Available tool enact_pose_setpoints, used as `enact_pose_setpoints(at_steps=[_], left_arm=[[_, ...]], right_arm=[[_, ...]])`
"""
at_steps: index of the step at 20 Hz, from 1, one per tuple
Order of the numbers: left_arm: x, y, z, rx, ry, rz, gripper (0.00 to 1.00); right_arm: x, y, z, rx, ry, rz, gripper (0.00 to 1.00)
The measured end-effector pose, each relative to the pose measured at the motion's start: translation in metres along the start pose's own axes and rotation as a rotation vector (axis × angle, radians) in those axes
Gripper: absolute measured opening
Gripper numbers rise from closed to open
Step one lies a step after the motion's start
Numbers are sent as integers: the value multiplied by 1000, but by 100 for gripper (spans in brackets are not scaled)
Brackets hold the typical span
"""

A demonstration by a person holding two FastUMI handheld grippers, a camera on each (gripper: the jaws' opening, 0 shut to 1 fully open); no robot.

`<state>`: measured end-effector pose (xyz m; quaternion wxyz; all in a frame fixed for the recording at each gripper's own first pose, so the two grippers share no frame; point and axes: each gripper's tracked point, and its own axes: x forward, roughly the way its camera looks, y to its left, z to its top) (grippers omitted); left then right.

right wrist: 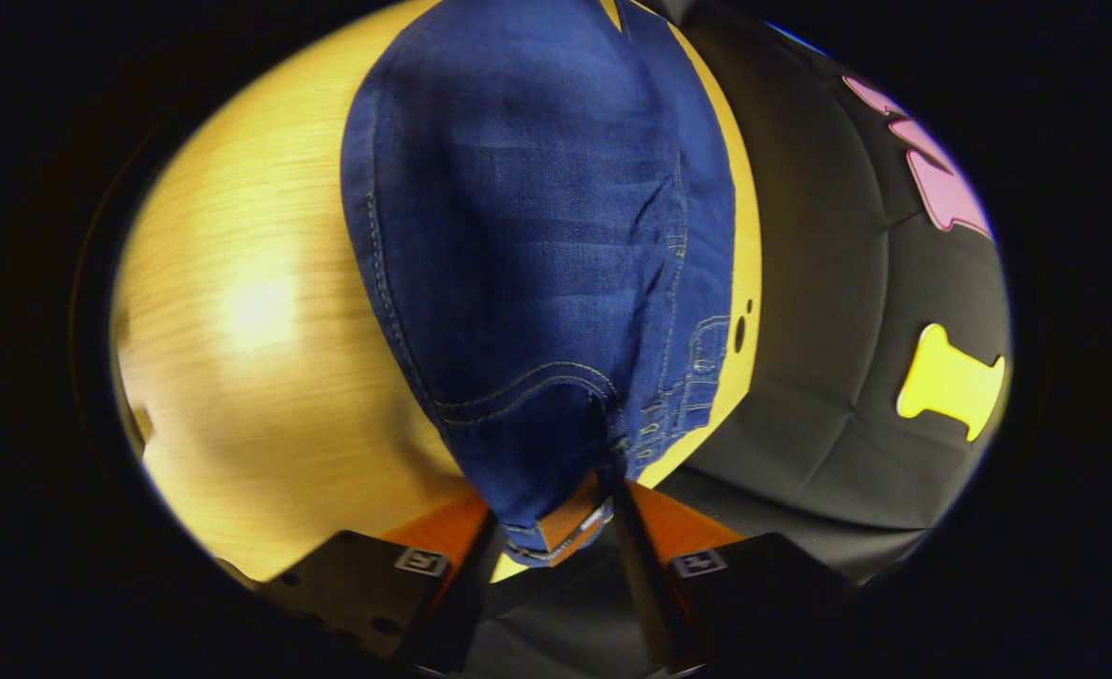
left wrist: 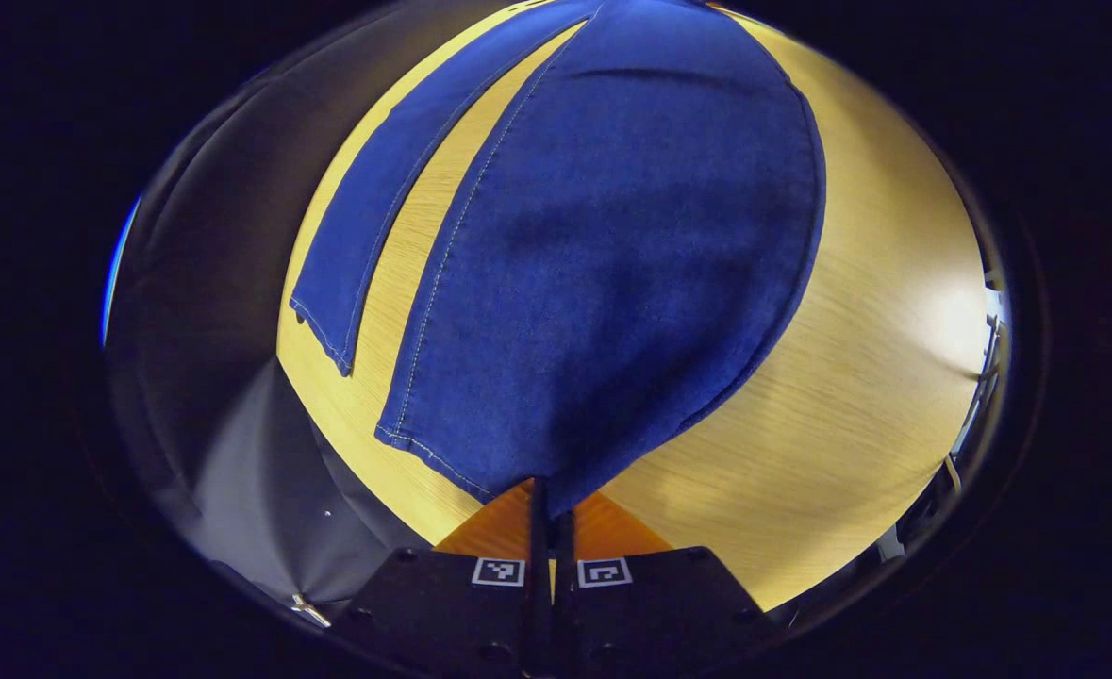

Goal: Grasp the waist and the cuffs of the jeans and fold them to make the two legs overlap; first hold the waist and fold one-third of the jeans toward the cuffs, then hold the cuffs and fold the remaining one-third in the same direction to finish folding.

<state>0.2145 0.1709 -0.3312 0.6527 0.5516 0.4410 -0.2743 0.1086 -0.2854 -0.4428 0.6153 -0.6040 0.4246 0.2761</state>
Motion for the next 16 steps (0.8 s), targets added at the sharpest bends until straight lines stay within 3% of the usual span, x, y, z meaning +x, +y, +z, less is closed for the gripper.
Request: enact_pose_setpoints(at_steps=[2,3,6,7,8,13,16], left_arm=[[1,0,1,-5,5,8,6],[0,1,1,-9,6,14,6],[-1,-2,3,-11,18,45,6],[-1,-3,1,-13,22,53,6],[-3,-6,1,-21,19,53,6],[-11,-21,4,-72,5,19,6],[-14,-19,11,-177,-16,-49,6]], right_arm=[[7,-6,3,5,19,-17,28],[6,-5,1,21,32,-12,21],[3,-1,2,96,30,34,19],[-1,0,3,86,24,43,12],[1,-2,5,68,14,48,12],[0,-5,1,-11,-8,62,11],[-10,-19,2,6,-25,34,11]])
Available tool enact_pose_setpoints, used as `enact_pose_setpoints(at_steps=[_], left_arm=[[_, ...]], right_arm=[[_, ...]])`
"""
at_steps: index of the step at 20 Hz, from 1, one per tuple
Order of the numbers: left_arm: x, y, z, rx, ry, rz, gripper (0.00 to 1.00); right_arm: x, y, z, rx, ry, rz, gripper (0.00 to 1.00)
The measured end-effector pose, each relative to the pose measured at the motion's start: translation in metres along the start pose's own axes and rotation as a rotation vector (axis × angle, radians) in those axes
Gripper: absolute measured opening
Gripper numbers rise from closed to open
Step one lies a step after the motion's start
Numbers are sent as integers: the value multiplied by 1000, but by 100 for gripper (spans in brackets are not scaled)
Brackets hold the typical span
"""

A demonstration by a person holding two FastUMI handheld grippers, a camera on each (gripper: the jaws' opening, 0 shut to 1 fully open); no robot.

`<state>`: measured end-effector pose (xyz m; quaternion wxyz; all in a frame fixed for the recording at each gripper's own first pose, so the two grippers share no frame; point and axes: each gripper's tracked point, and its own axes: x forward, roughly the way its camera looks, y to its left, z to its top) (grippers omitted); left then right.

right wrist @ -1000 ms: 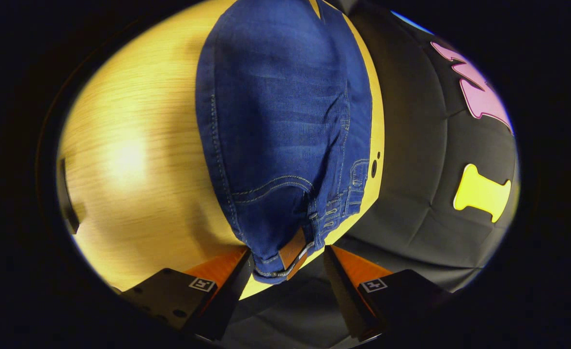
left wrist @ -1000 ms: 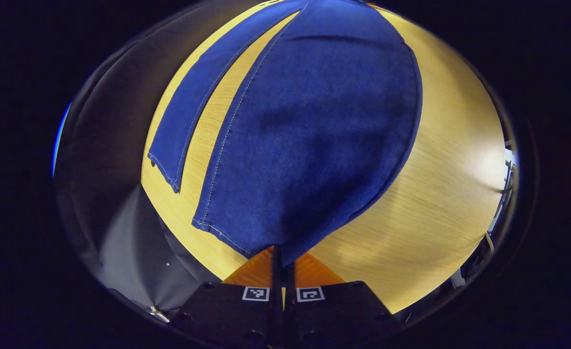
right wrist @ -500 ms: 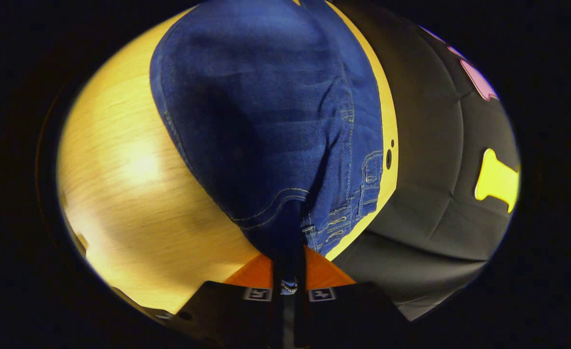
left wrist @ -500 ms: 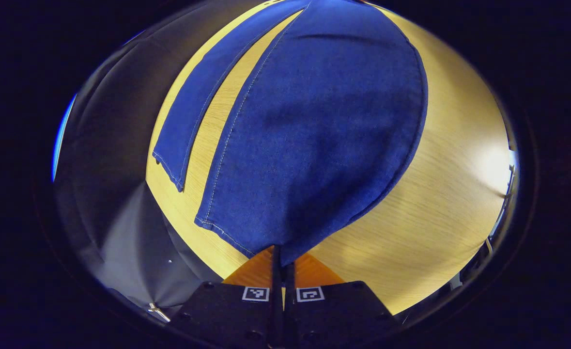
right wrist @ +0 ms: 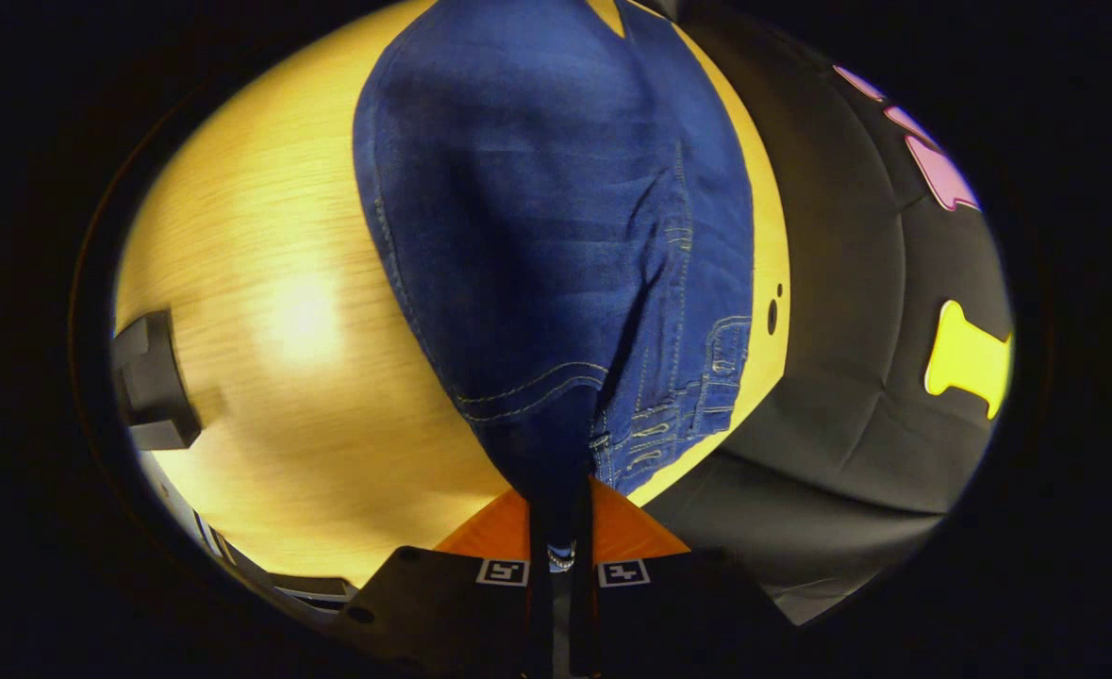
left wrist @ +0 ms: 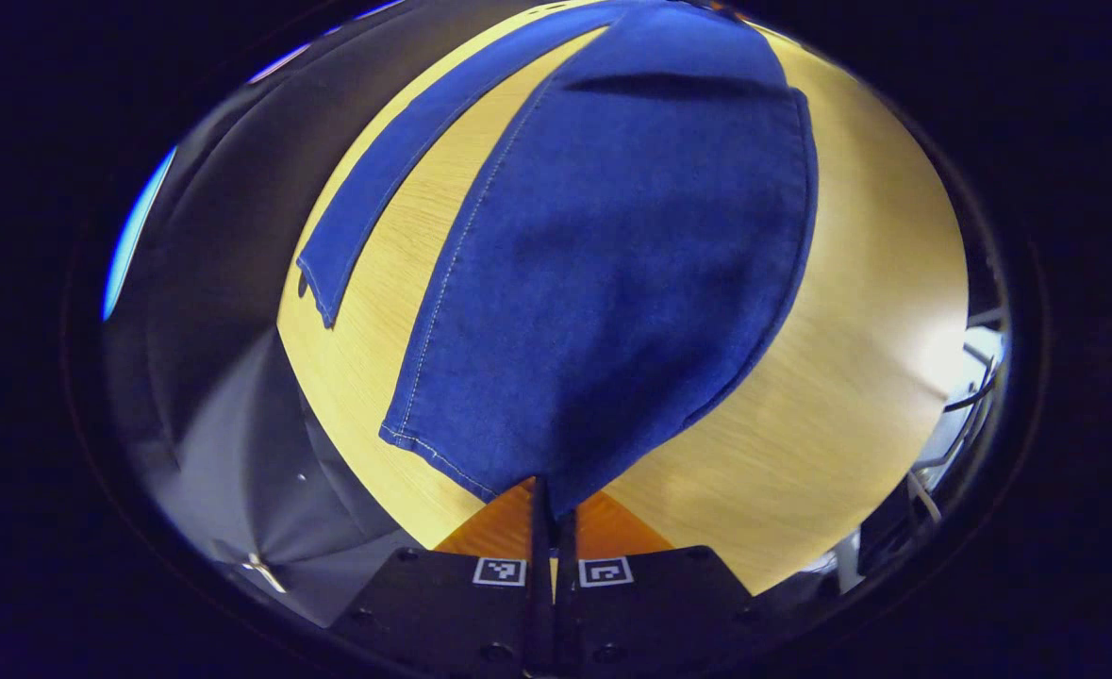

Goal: Grasp the waist and the cuffs of the jeans and fold them to make the two legs overlap; first hold the waist and fold one-third of the jeans toward the cuffs, then hold the cuffs and fold the remaining one-third in the same direction to finish folding.

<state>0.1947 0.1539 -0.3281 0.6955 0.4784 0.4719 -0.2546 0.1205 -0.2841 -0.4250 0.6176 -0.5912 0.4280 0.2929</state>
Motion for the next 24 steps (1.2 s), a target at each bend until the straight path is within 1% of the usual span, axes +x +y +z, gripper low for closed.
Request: enact_pose_setpoints(at_steps=[2,5,7,8,9,10,11,12,14,15,17,18,19,20,21,22,24], left_arm=[[-2,4,4,-47,-10,-58,6],[-20,29,21,-63,-48,-74,6],[-38,60,50,-93,-88,-98,6],[-49,81,62,-89,-115,-107,6],[-48,103,69,-85,-119,-118,6],[-47,122,79,-74,-114,-123,6],[-40,140,89,-60,-114,-126,6],[-36,157,100,-70,-112,-136,6],[-26,189,124,-135,-112,-161,6],[-17,208,137,-152,-110,-150,6],[3,244,167,-117,-122,-92,6],[15,256,181,-114,-130,-84,6],[25,264,191,-135,-132,-85,6],[35,272,201,-173,-132,-85,6],[46,280,211,-223,-137,-85,6],[57,286,219,-284,-146,-87,6],[77,296,230,-442,-148,-92,6]], right_arm=[[-13,-17,2,-31,-32,-28,11],[-36,-50,9,-37,-63,-60,11],[-43,-86,18,-32,-96,-89,11],[-44,-108,23,-44,-110,-112,11],[-41,-133,30,-47,-126,-128,11],[-32,-155,37,-20,-142,-130,11],[-27,-172,41,20,-154,-119,11],[-16,-194,47,62,-169,-117,11],[9,-229,52,179,-173,-105,11],[24,-241,55,246,-170,-96,11],[57,-264,48,380,-125,-104,11],[72,-273,40,442,-90,-107,11],[83,-278,35,506,-50,-102,11],[93,-281,33,569,-25,-94,11],[92,-286,34,634,-12,-84,11],[88,-290,38,709,-1,-70,11],[76,-298,48,864,4,-37,11]])
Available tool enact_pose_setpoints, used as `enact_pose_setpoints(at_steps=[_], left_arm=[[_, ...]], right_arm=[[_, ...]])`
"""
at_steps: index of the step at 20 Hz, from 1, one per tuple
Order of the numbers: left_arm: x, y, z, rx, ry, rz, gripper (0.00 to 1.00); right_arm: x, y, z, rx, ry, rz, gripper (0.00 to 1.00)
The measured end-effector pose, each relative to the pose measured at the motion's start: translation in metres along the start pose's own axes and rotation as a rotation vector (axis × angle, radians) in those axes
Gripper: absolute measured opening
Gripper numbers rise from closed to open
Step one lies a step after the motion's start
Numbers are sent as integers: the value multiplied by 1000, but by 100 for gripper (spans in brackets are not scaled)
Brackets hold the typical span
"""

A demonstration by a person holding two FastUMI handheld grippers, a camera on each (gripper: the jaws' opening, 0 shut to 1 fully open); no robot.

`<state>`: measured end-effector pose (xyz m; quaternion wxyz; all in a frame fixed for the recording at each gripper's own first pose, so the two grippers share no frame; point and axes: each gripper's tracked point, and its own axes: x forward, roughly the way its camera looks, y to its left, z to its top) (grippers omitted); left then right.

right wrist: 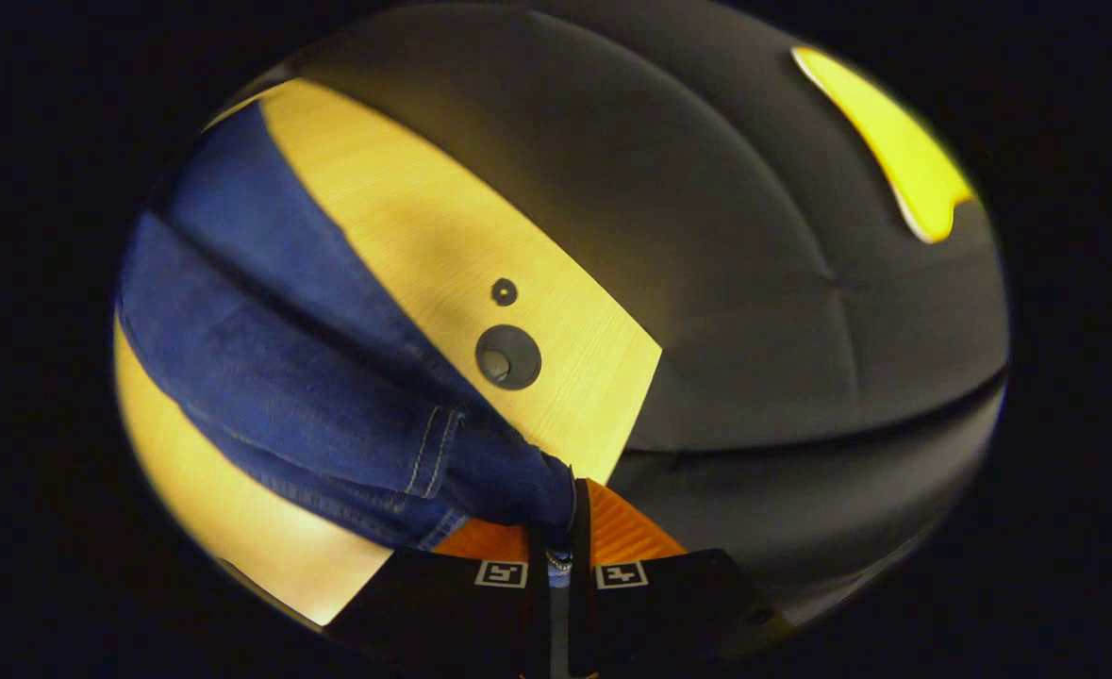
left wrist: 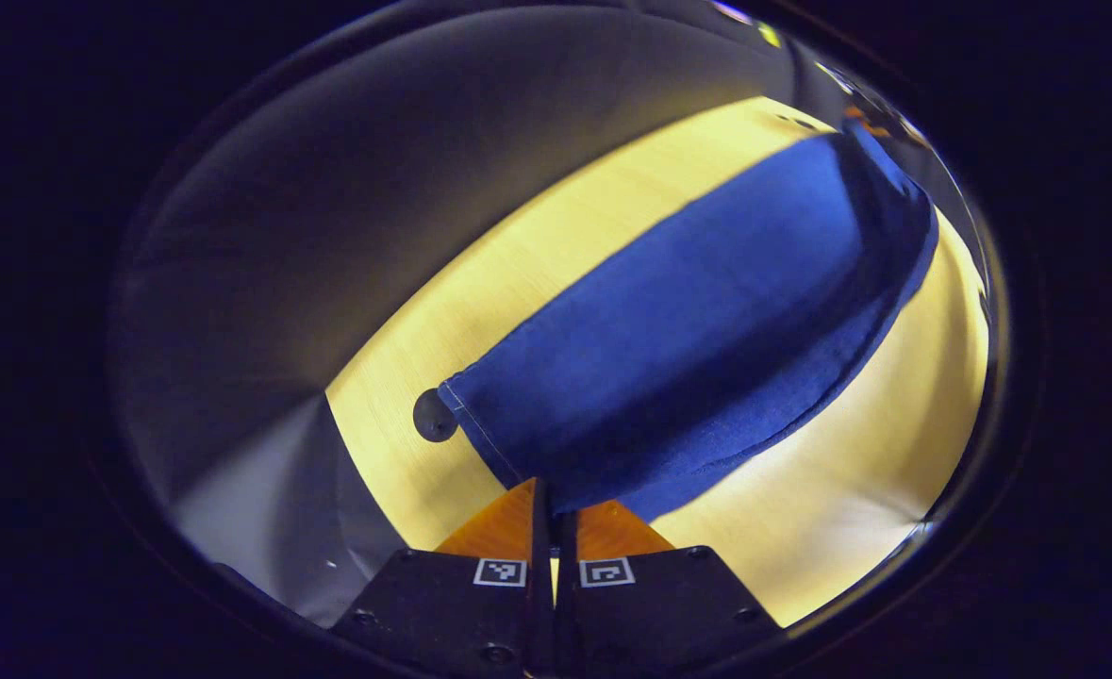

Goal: Grasp the waist and the cuffs of the jeans and fold them to make the two legs overlap; first hold the waist and fold one-third of the jeans toward the cuffs, then hold the cuffs and fold the remaining one-third in the same direction to finish folding.

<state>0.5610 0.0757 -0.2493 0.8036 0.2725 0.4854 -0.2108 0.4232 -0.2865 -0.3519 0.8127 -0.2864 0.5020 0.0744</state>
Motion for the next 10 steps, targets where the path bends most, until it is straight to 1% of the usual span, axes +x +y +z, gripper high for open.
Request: enact_pose_setpoints(at_steps=[1,2,4,5,6,7,8,9,10], left_arm=[[12,7,-1,-84,3,9,7],[20,10,-1,-139,1,19,8],[26,14,3,-230,-13,50,14],[28,13,8,-272,-35,59,20],[25,8,17,-307,-63,50,29],[30,8,22,-336,-88,57,52],[24,9,26,-363,-122,79,75],[17,9,30,-393,-160,108,98],[7,13,34,-428,-205,147,99]], right_arm=[[-11,1,7,61,17,7,11],[-19,1,12,103,25,9,11],[-37,-14,34,155,9,-7,14],[-44,-22,36,184,5,-10,17],[-59,-36,31,214,32,-33,28],[-78,-51,26,249,59,-54,39],[-95,-62,26,319,36,-57,59],[-113,-65,27,424,-6,-34,78],[-135,-68,30,538,-53,-20,98]])
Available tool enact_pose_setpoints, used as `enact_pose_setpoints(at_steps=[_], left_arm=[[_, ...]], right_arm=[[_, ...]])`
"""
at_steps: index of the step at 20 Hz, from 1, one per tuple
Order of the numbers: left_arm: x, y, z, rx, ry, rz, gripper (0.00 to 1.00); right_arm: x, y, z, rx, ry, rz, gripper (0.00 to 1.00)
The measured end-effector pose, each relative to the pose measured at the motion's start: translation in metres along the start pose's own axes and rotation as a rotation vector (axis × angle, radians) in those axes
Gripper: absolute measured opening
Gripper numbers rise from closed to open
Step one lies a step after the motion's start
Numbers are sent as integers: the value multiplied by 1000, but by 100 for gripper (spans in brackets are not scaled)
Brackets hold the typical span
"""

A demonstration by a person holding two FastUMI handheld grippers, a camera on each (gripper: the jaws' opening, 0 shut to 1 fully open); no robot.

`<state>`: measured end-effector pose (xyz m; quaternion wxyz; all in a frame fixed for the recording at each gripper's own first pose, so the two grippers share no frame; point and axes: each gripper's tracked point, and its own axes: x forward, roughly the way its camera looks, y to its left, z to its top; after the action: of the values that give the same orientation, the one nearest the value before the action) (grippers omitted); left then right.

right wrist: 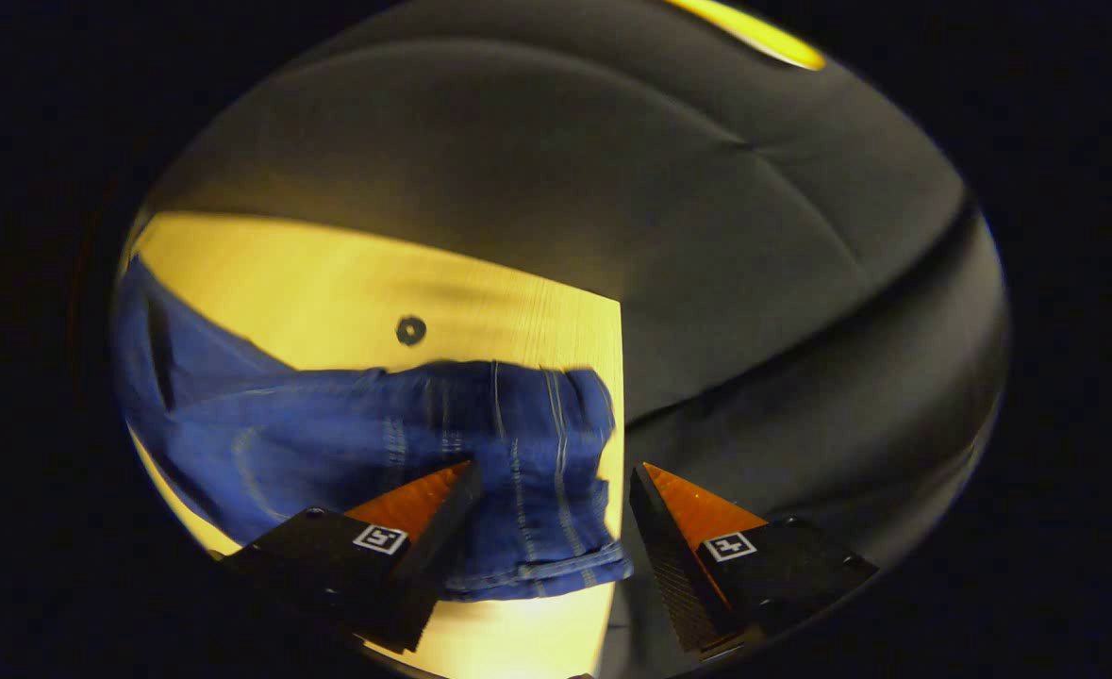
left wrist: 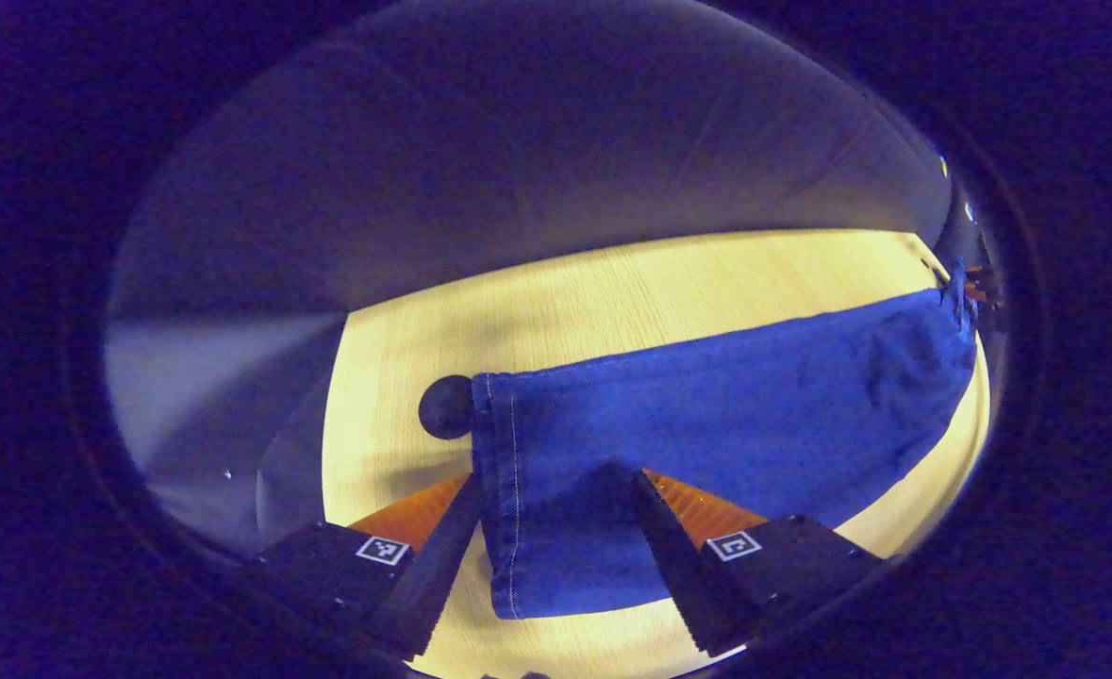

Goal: Grasp the waist and the cuffs of the jeans and fold them to make the two legs overlap; first hold the waist and fold one-third of the jeans toward the cuffs, then hold the cuffs and fold the remaining one-third in the same direction to finish folding.

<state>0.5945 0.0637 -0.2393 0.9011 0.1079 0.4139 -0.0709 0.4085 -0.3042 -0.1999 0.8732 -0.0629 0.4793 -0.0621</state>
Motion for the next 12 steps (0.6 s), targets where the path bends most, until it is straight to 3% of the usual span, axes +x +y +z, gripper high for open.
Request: enact_pose_setpoints(at_steps=[2,5,7,9,12], left_arm=[[-21,5,14,-68,-116,45,98],[-48,7,26,-161,-268,16,98],[-52,11,26,-191,-348,-4,98],[-46,9,25,-249,-414,-50,99],[-35,0,25,-357,-485,-165,99]], right_arm=[[-37,-9,5,176,-96,-1,98],[-73,-15,-6,332,-186,-35,98],[-73,-18,-32,418,-221,-85,98],[-67,-5,-48,572,-224,-58,98],[-53,-12,-72,743,-228,-84,98]])
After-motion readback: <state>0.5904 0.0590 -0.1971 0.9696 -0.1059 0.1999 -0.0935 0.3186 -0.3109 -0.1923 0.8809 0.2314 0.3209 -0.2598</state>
